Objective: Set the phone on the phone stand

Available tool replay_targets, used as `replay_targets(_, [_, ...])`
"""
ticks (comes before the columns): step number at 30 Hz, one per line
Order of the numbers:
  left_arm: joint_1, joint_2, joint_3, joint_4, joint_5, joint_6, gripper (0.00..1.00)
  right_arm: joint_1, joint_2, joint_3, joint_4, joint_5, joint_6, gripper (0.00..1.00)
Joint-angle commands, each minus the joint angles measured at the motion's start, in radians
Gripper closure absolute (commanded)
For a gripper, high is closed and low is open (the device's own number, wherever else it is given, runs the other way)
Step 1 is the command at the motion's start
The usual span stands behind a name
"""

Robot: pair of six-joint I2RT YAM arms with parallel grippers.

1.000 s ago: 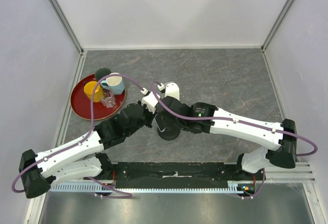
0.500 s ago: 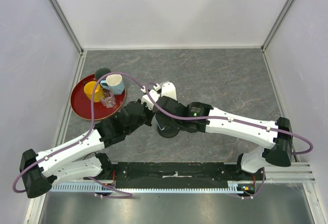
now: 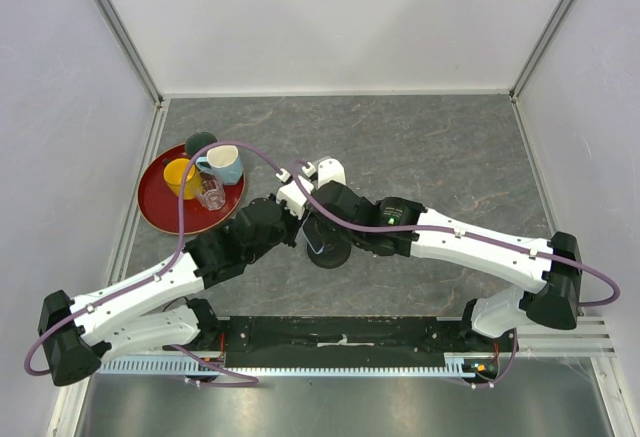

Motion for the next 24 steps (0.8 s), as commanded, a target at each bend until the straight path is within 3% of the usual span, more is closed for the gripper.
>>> replay_targets(1, [-0.001,-0.061,0.062,0.016,-0.067,0.028,0.97,-0.083,-0.004,-0.078,-0.172,0.151,-0.090,0.95])
replay_targets(7, [-0.003,-0.064,0.059,0.017,-0.099,0.019,0.98,-0.090,-0.006,-0.078,-0.182,0.180,-0.052,1.00])
replay_targets(17, [-0.003,-0.070,0.060,0.008,-0.322,-0.035,0.98,-0.091,-0.013,-0.075,-0.354,0.357,0.157,1.00])
replay_targets(24, [-0.003,-0.056,0.063,0.013,-0.327,-0.056,0.98,-0.091,0.014,-0.070,-0.328,0.352,0.155,1.00])
